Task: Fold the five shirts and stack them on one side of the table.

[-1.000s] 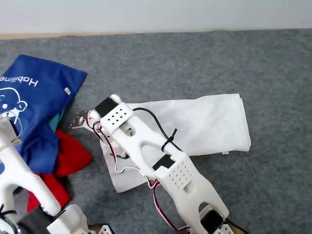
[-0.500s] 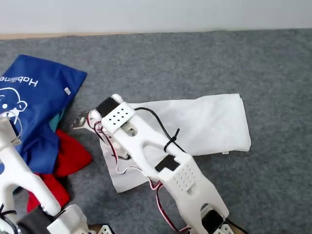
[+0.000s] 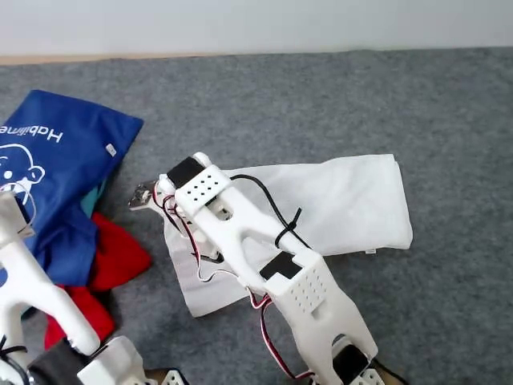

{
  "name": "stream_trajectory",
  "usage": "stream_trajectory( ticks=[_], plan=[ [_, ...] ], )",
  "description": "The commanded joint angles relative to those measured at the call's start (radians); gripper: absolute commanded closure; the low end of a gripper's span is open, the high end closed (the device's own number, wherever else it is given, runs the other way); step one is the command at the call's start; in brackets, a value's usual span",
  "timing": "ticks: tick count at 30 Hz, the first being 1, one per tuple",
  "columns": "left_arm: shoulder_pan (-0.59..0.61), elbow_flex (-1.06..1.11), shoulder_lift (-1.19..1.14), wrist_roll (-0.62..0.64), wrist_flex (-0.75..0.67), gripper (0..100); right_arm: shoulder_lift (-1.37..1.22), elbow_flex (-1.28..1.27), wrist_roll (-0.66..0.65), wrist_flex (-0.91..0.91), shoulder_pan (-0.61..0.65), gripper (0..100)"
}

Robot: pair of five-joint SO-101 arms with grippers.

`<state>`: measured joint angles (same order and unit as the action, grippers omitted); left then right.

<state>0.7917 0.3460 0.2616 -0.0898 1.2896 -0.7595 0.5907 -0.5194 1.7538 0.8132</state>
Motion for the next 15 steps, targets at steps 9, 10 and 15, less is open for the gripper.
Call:
stream_trajectory(
  ticks=[9,10,15],
  plan=[
    [-0.003,-0.004,0.041,-0.005,-0.02,100,0.116,0.009,-0.069,0.038,-0.013,98.8],
    [-0.003,-0.004,0.041,-0.005,-0.02,100,0.127,0.009,-0.069,0.038,-0.013,98.8],
    [-0.003,-0.004,0.041,-0.005,-0.02,100,0.159,0.008,-0.074,0.038,-0.054,98.8]
  ],
)
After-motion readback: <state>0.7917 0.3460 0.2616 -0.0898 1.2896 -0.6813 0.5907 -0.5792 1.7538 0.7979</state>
